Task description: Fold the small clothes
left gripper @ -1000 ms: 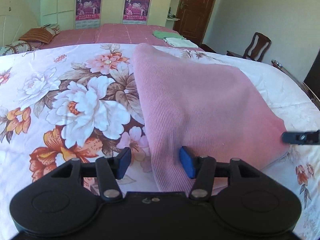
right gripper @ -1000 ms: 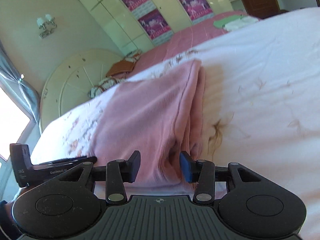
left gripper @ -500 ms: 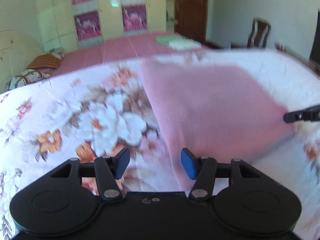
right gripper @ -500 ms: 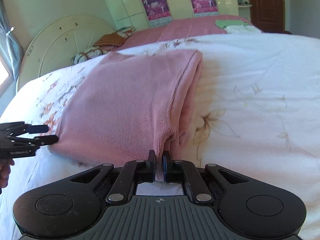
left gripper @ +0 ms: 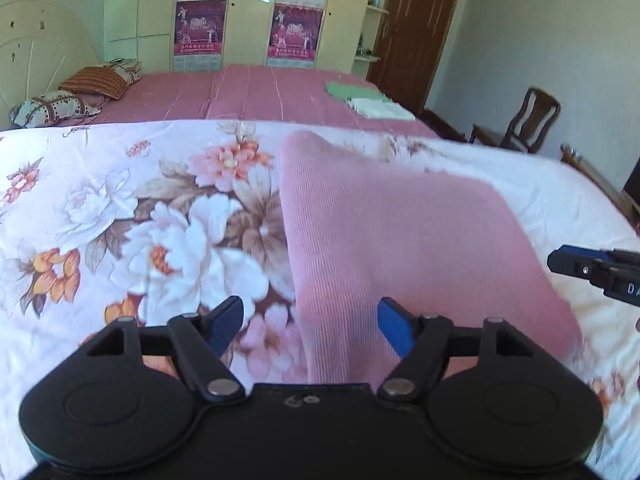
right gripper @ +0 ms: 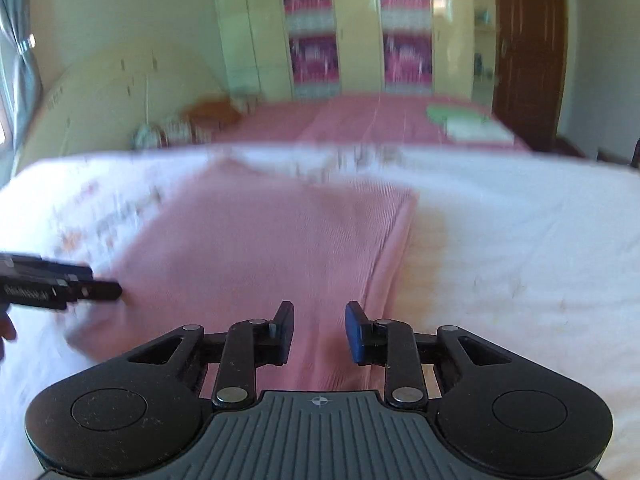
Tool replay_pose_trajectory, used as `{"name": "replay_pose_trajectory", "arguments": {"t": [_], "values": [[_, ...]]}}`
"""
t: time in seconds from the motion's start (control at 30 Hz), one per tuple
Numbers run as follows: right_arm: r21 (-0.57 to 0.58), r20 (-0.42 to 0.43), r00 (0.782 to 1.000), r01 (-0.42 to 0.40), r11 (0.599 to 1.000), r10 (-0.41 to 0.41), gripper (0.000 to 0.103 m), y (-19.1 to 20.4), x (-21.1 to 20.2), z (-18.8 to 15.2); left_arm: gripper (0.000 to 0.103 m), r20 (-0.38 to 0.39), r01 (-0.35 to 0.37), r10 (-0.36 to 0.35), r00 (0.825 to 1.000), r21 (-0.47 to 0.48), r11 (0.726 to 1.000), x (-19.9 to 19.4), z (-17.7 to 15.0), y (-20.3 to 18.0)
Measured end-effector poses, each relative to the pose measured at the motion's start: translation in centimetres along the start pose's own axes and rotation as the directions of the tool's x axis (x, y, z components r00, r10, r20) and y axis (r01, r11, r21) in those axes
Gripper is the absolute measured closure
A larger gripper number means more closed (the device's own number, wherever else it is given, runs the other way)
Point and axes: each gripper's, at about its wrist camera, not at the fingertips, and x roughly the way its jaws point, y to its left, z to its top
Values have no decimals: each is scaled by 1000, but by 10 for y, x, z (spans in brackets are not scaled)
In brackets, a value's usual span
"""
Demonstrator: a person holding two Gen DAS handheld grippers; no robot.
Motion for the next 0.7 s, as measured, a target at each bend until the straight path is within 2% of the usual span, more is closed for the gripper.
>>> {"name": "replay_pose_trajectory", "arguments": {"t": [0.1, 0.13, 0.17, 0.2, 0.3, 0.37, 0.43, 0.57, 0.7], "values": [[35, 14, 1000, 10, 999, -10, 75, -8, 14, 9, 32, -3, -2, 2, 1000, -26, 1000, 19, 14, -1], [43, -8, 1000, 13, 999, -12, 75, -13, 25, 8, 27, -25, -24, 24, 999, -3, 1000, 29, 15, -4], [52, -54, 998, 21, 998, -18, 75, -17, 38, 5, 23, -55, -56, 59, 997, 49, 997, 38, 15, -9], [52, -133, 990, 52, 997, -45, 75, -22, 54, 1, 21, -47, -75, 79, 996, 76, 994, 40, 15, -12], [107, -153, 988, 38, 993, -22, 61, -38, 54, 0, 22, -34, -110, 116, 993, 144, 983, 30, 21, -20], [168, -102, 995, 12, 986, 5, 60, -50, 35, 3, 23, 3, -69, 69, 998, 150, 986, 16, 22, -20], [251, -56, 997, -27, 967, 43, 47, -68, 19, 4, 24, -8, -2, 3, 1000, 102, 995, 13, 21, -12], [419, -63, 987, -109, 902, 148, 46, -105, 20, 2, 24, -47, 27, -23, 999, 77, 997, 24, 21, -5], [529, -83, 956, -198, 825, 282, 46, -128, 36, 2, 24, -101, 139, -150, 984, -103, 985, 41, 21, 14]]}}
